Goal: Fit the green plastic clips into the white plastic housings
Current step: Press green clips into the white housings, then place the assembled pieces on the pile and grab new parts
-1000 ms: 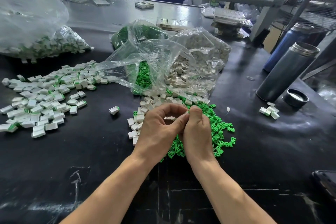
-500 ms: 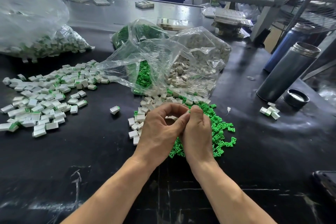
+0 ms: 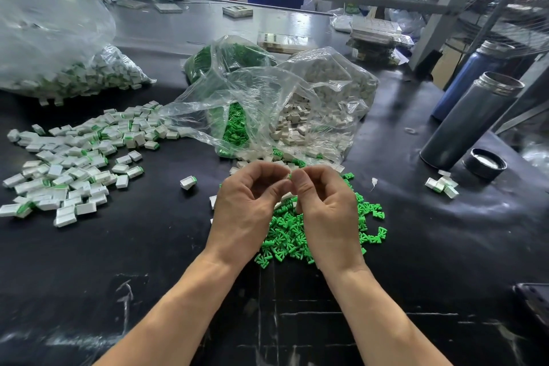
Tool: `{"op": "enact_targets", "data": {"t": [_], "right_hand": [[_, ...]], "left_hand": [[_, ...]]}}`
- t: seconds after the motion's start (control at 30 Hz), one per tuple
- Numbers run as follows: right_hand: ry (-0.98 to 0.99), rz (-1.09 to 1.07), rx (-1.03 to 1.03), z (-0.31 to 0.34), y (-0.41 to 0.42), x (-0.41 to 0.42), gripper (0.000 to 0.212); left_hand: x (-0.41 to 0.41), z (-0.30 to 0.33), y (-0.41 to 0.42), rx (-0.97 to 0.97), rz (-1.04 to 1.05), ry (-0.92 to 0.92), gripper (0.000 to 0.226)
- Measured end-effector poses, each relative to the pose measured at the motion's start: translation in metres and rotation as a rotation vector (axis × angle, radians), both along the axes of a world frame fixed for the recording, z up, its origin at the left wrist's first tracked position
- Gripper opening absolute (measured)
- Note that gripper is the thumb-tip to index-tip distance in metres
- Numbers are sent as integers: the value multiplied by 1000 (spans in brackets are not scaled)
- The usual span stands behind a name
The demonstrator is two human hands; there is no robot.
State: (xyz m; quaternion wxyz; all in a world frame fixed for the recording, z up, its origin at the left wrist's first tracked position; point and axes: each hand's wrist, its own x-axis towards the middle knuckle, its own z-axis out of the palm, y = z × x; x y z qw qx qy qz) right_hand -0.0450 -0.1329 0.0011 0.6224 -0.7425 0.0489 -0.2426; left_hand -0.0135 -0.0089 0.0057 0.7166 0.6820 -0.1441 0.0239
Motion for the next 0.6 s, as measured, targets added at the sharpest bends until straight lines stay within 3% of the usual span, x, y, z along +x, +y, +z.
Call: {"op": "enact_targets", "data": {"t": [0.1, 0.2, 0.37, 0.5, 0.6], "right_hand": [[15, -28, -8, -3, -1, 2, 13], [43, -25, -23, -5, -3, 4, 15], [143, -99, -138, -5, -13, 4, 27], [228, -142, -258, -2, -23, 3, 28], [311, -163, -388, 1, -31, 4, 28]], "left_hand": [[1, -2, 2, 104, 7, -44, 22], [2, -3, 4, 268, 18, -137, 18], [18, -2, 29, 671, 275, -274, 20], [36, -5, 59, 1031, 529, -185, 21], [45, -8, 73, 1112, 604, -62, 19]]}}
